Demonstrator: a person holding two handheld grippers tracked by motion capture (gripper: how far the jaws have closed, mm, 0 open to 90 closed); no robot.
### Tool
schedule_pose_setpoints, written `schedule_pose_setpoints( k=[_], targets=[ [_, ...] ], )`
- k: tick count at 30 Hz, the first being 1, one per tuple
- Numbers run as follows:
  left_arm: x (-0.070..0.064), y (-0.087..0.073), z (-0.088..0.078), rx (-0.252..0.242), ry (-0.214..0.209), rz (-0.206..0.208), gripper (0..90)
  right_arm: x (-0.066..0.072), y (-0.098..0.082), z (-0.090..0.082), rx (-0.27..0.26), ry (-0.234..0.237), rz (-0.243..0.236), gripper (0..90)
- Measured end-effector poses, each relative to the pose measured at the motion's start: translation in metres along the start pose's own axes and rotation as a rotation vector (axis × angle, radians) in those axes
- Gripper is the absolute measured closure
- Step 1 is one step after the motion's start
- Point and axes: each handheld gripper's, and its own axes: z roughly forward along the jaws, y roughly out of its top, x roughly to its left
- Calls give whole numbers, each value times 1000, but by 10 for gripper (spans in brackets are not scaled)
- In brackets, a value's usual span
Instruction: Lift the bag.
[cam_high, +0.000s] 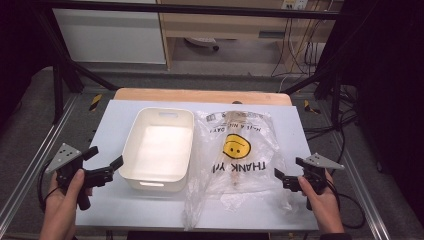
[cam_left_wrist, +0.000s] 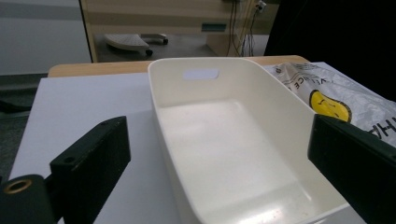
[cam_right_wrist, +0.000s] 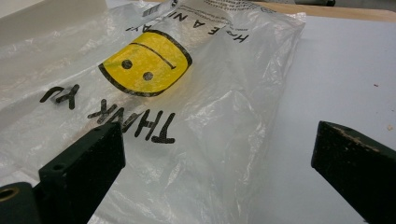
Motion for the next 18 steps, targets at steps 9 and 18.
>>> schedule_pose_setpoints(
  k=[9,18],
  targets=[
    [21,-19,-3,13,39,-10,57,-8,-4,0,1,-18,18,43],
    [35,-37,-4,25,51,-12,57,-17,-8,1,-10,-48,55,53]
  ],
)
